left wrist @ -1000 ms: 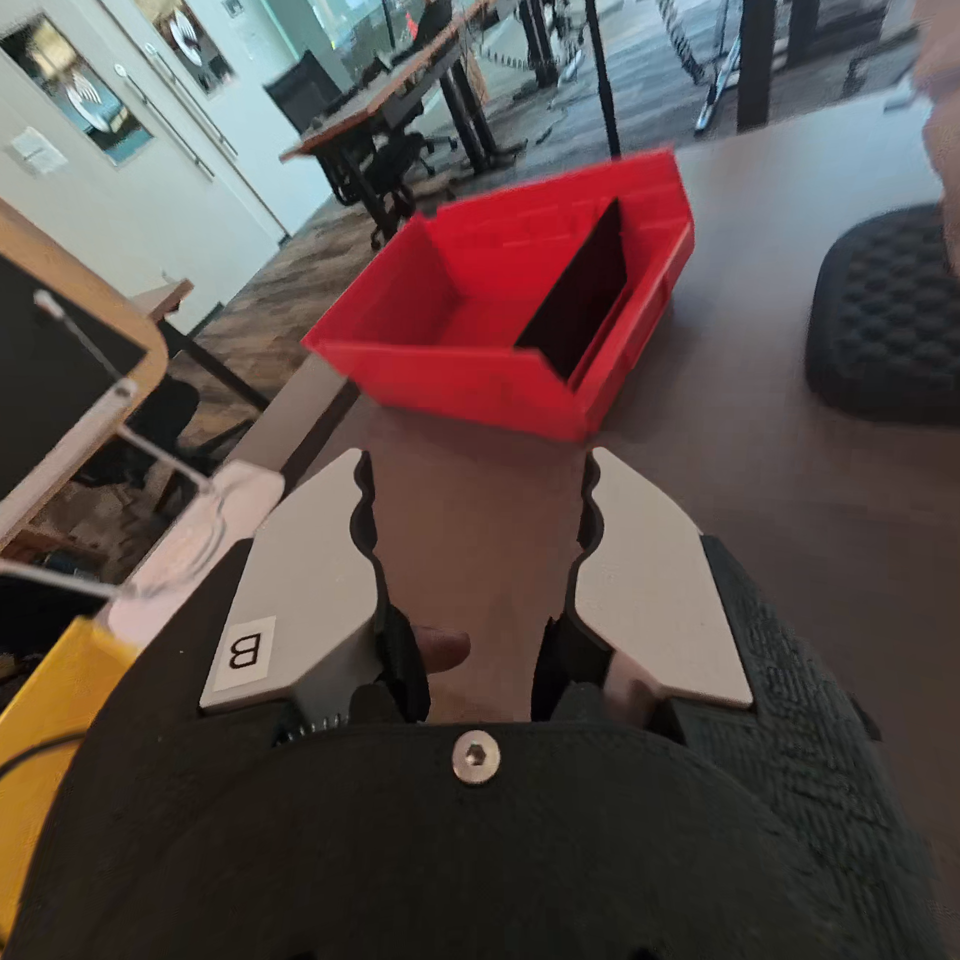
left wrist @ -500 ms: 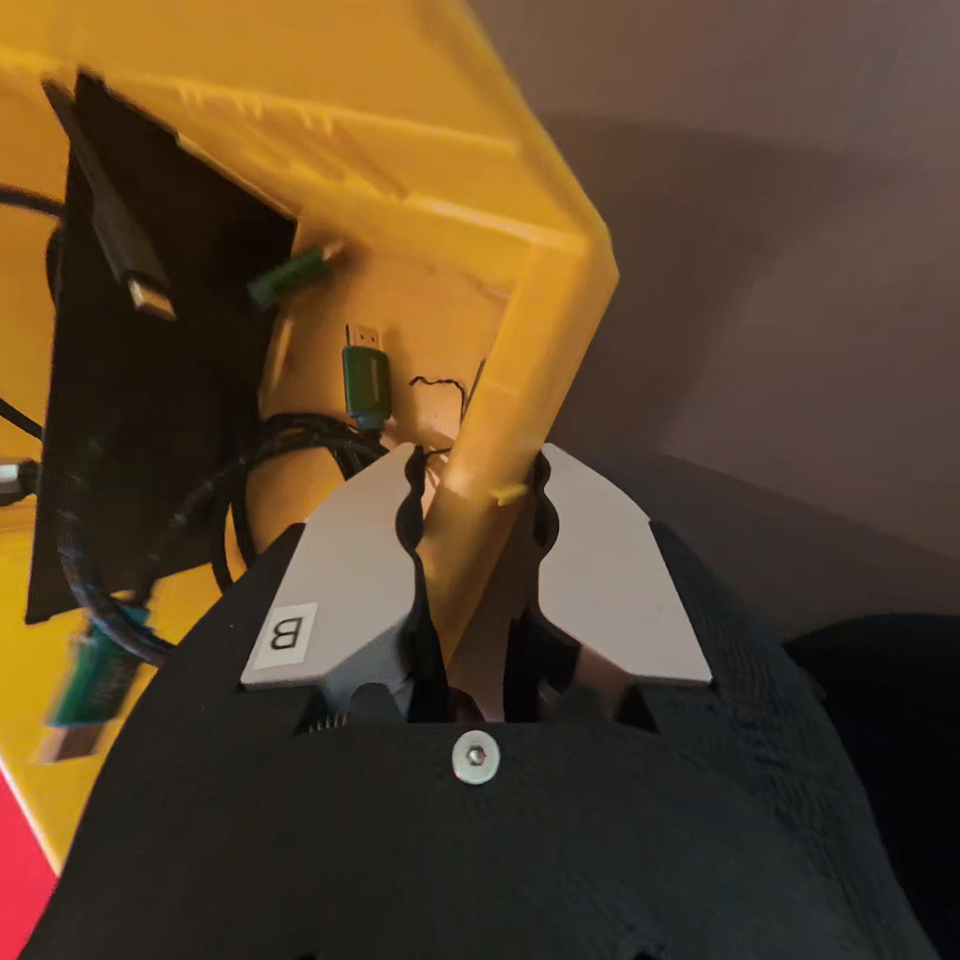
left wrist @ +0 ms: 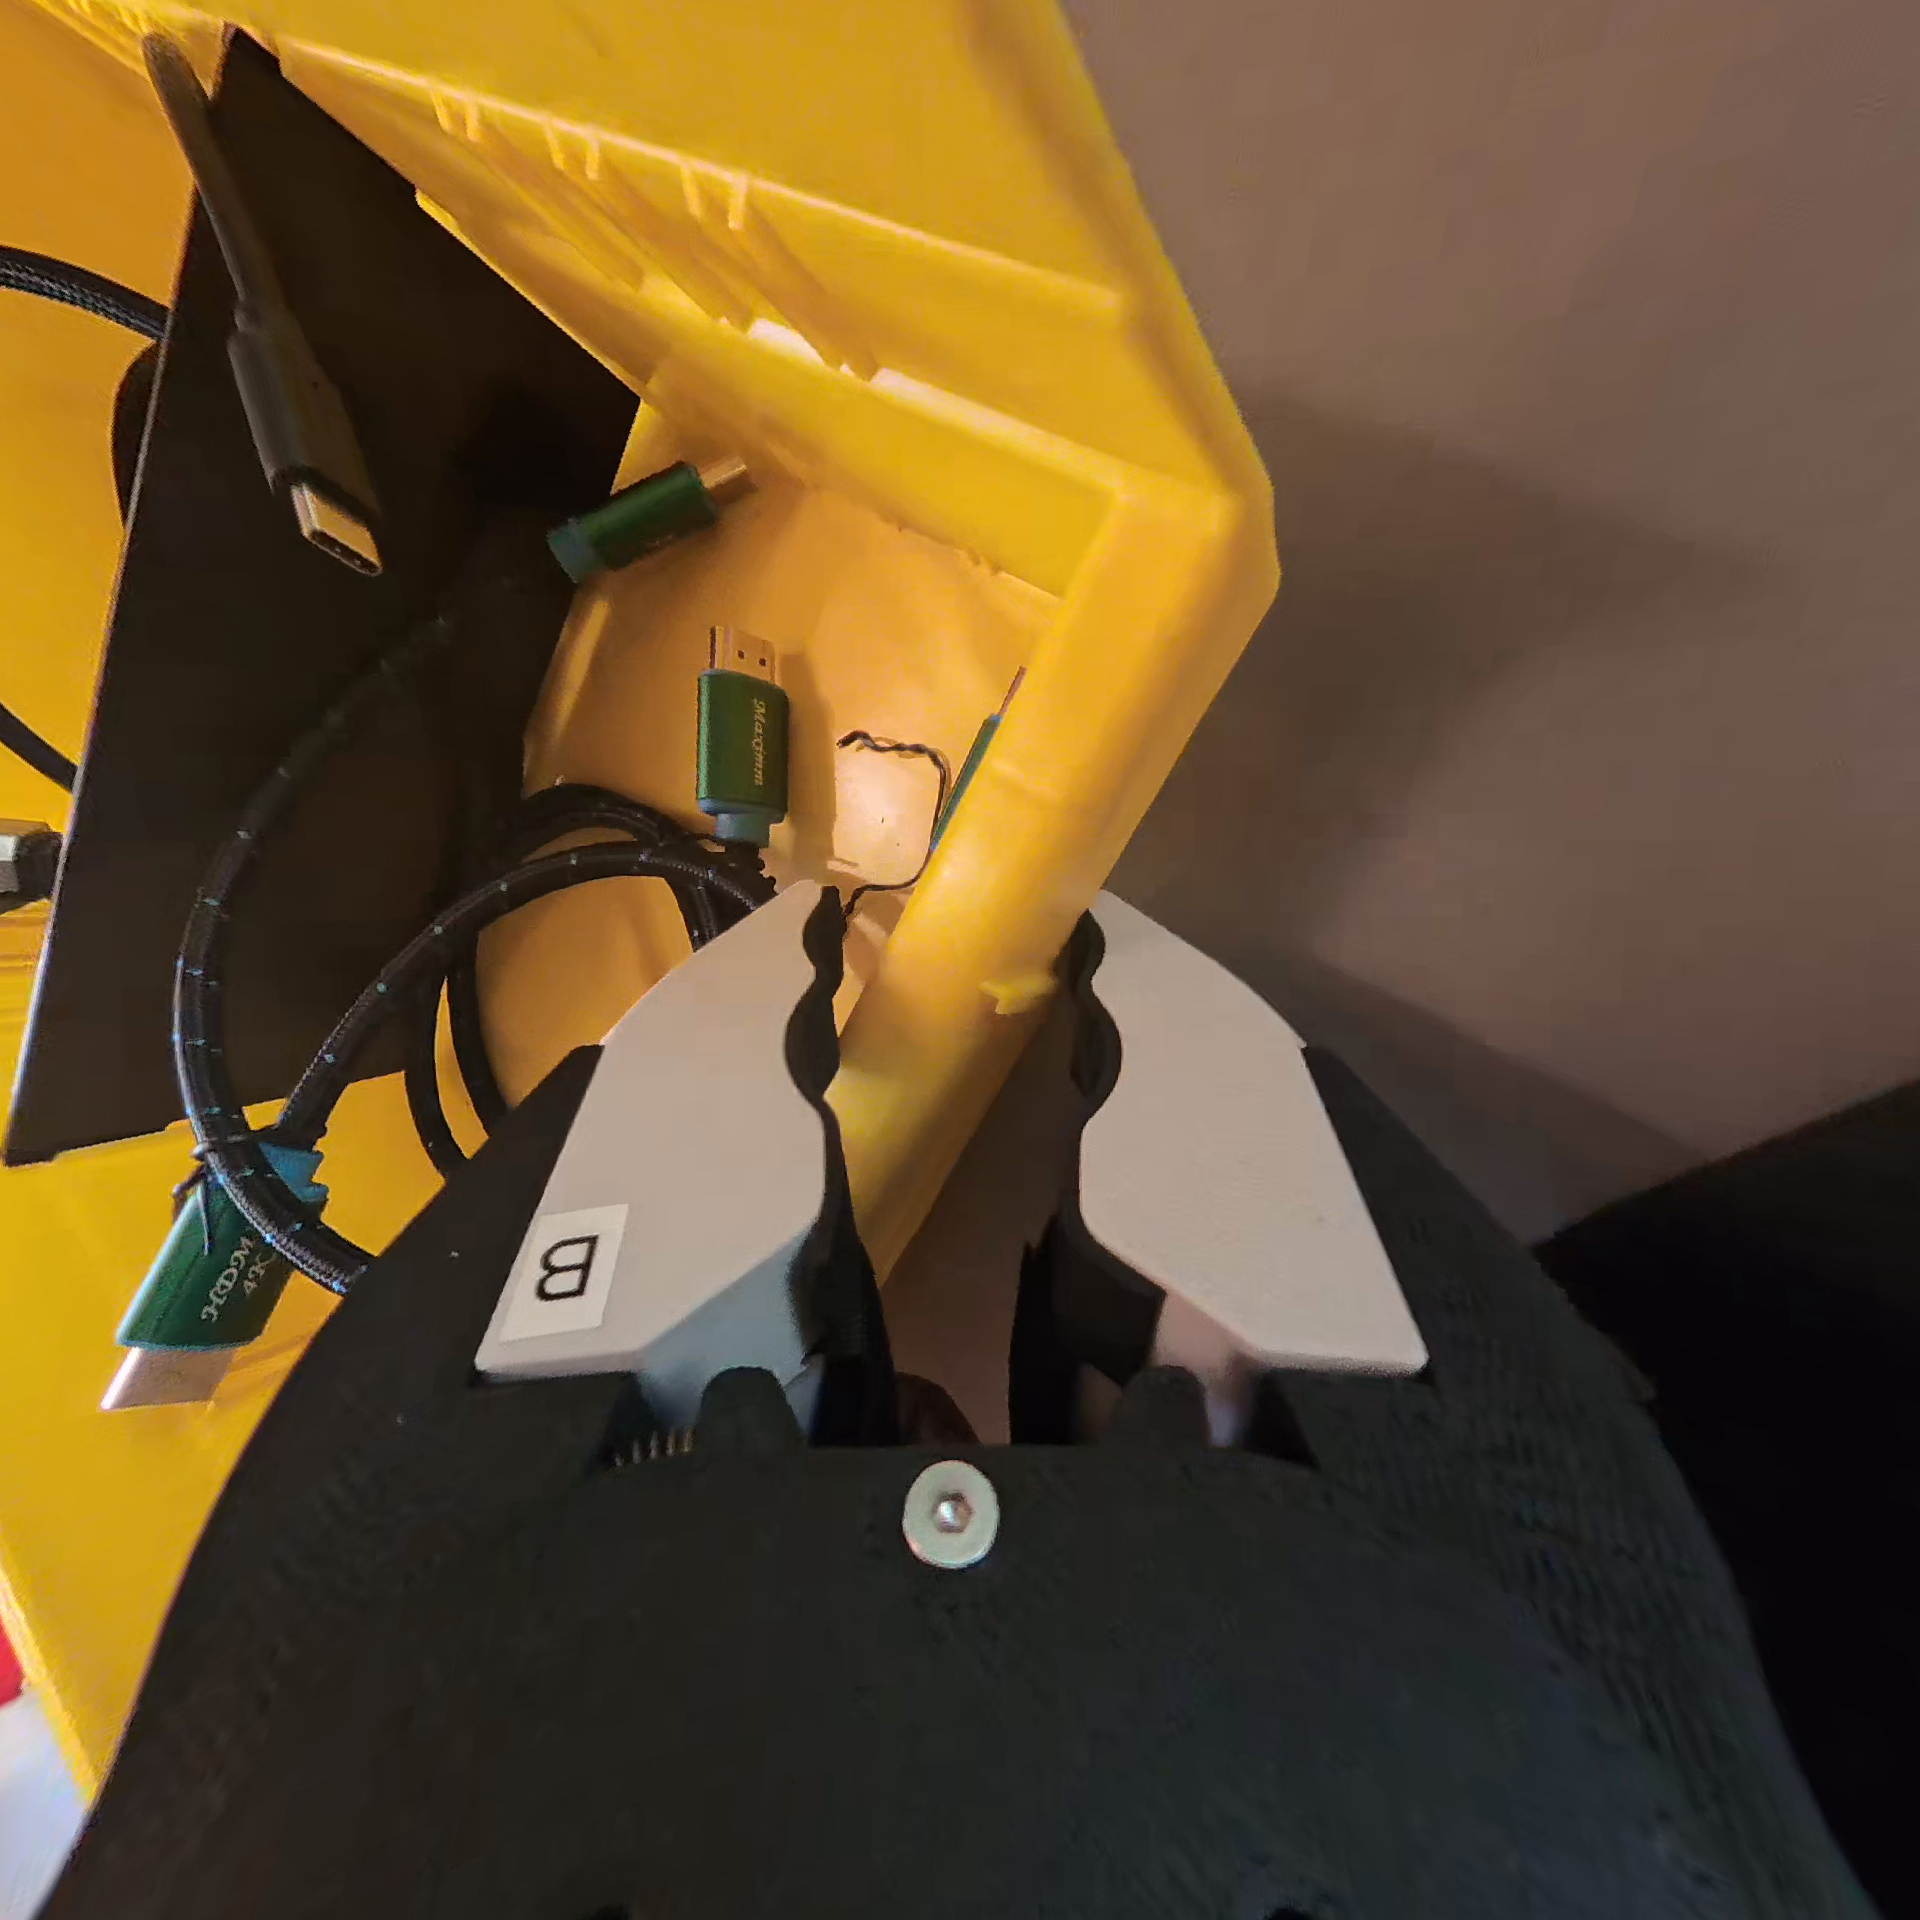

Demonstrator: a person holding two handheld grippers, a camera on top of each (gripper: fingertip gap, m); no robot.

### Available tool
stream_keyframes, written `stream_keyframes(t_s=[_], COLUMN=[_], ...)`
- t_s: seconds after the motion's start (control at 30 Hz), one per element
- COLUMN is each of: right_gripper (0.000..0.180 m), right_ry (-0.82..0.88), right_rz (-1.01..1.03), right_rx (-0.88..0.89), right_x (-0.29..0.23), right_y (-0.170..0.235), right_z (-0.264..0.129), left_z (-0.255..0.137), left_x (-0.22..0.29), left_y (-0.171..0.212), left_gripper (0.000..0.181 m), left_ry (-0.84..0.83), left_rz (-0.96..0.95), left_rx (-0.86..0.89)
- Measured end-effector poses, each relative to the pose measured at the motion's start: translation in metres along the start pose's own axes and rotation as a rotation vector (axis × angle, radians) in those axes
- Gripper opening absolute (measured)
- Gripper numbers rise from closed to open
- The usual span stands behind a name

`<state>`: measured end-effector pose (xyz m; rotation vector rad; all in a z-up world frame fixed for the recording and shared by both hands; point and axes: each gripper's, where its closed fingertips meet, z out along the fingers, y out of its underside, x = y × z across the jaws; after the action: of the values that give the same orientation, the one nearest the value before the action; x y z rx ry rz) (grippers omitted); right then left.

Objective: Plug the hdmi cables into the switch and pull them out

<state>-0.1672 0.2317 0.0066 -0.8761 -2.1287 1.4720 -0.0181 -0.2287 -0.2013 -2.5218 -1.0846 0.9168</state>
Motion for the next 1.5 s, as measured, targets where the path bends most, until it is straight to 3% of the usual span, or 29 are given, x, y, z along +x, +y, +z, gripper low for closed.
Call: stream_keyframes(t_s=[0.03, 0.1, 0.2, 0.27, 0.33, 0.37, 0.43, 0.47, 0.63, 0.73, 0.83, 0.9, 0.93, 0.97, 1.0, 1.13, 1.33, 1.5], right_gripper=[0.000, 0.018, 0.070, 0.082, 0.079, 0.068, 0.010, 0.000, 0.003, 0.046, 0.072, 0.068, 0.048, 0.001, 0.000, 0.002, 0.038, 0.065], right_ry=[-0.027, 0.008, -0.010, 0.028, 0.062, 0.062, 0.020, -0.004, 0.009, 0.005, 0.076, 0.111, 0.098, 0.067, 0.039, 0.027, 0.135, 0.132], right_rz=[0.005, -0.017, -0.053, -0.069, -0.062, -0.047, -0.029, -0.025, 0.002, 0.091, 0.066, 0.076, 0.084, 0.083, 0.082, 0.043, -0.007, -0.037], right_rx=[0.024, 0.022, -0.221, -0.324, -0.295, -0.258, -0.186, -0.148, -0.087, -0.151, -0.227, -0.215, -0.200, -0.181, -0.152, -0.048, 0.075, 0.152], right_x=[-0.003, 0.002, 0.001, 0.011, 0.019, 0.021, 0.017, 0.015, 0.021, 0.023, 0.035, 0.041, 0.039, 0.035, 0.030, 0.025, 0.039, 0.033], right_y=[-0.003, -0.001, 0.043, 0.064, 0.062, 0.057, 0.047, 0.041, 0.037, 0.054, 0.071, 0.070, 0.066, 0.062, 0.056, 0.036, 0.019, 0.001], right_z=[-0.003, -0.008, -0.013, -0.018, -0.022, -0.025, -0.031, -0.033, -0.044, -0.048, -0.055, -0.061, -0.063, -0.066, -0.069, -0.077, -0.077, -0.069], left_z=[-0.003, -0.010, -0.021, -0.029, -0.036, -0.040, -0.051, -0.060, -0.121, -0.141, -0.150, -0.153, -0.154, -0.154, -0.153, -0.124, -0.049, -0.016], left_x=[-0.006, -0.018, -0.031, -0.035, -0.039, -0.040, -0.035, -0.034, -0.069, -0.097, -0.119, -0.138, -0.147, -0.156, -0.167, -0.212, -0.265, -0.285], left_y=[0.011, 0.034, 0.065, 0.082, 0.097, 0.103, 0.103, 0.097, 0.069, 0.073, 0.081, 0.086, 0.085, 0.083, 0.080, 0.080, 0.100, 0.121], left_gripper=[0.041, 0.043, 0.044, 0.043, 0.048, 0.054, 0.064, 0.069, 0.077, 0.091, 0.108, 0.108, 0.107, 0.102, 0.095, 0.089, 0.088, 0.082], left_ry=[-0.006, -0.021, -0.035, -0.029, -0.030, -0.023, 0.037, 0.055, -0.083, -0.143, -0.199, -0.265, -0.276, -0.286, -0.303, -0.383, -0.445, -0.469], left_rz=[-0.003, -0.044, -0.065, -0.047, -0.029, -0.049, -0.183, -0.260, -0.584, -0.787, -0.855, -0.882, -0.887, -0.887, -0.883, -0.882, -0.965, -1.054], left_rx=[0.000, -0.004, -0.017, -0.006, 0.015, 0.031, 0.112, 0.191, 0.564, 0.572, 0.512, 0.484, 0.477, 0.472, 0.467, 0.329, 0.077, 0.002])
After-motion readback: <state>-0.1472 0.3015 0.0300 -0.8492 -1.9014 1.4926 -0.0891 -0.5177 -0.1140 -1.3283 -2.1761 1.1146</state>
